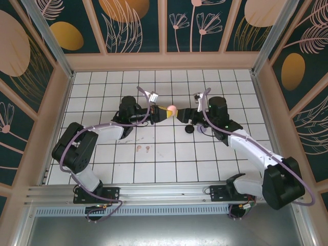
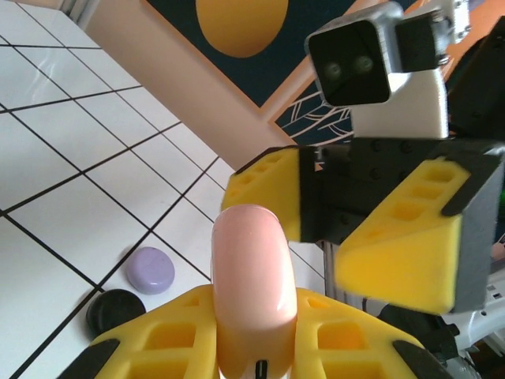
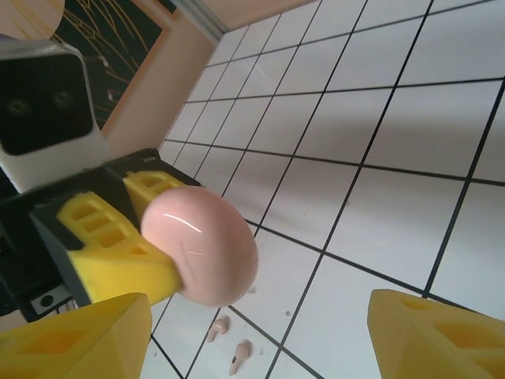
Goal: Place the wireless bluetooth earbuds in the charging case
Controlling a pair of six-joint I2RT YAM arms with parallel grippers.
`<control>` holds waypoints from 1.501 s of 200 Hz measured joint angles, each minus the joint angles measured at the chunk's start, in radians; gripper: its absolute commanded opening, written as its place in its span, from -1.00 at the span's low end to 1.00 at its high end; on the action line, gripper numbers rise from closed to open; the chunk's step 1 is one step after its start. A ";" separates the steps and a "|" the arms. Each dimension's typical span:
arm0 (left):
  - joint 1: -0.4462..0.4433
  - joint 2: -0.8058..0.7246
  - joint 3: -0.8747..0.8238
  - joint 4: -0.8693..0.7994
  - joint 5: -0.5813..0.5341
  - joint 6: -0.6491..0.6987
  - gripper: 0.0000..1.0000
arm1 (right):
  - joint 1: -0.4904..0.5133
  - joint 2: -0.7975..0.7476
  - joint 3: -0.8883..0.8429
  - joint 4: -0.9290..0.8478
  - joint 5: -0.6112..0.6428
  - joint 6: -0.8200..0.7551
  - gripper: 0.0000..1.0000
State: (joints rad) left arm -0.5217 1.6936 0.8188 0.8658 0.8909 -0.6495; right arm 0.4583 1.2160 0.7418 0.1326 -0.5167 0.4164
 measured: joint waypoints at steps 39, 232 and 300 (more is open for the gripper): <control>0.000 -0.006 0.000 -0.007 0.018 0.006 -1.00 | 0.021 0.062 0.021 0.014 -0.001 0.000 0.42; 0.011 -0.084 -0.032 0.051 0.074 -0.032 -1.00 | -0.031 -0.096 -0.076 0.122 -0.013 0.088 0.12; 0.011 -0.060 -0.049 0.228 0.079 -0.163 -1.00 | 0.011 -0.069 -0.075 0.175 -0.016 0.121 -0.04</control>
State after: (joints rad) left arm -0.5106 1.6333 0.7700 1.0939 0.9699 -0.8127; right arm 0.4690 1.1473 0.6670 0.3077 -0.5327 0.5369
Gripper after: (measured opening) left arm 0.209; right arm 0.485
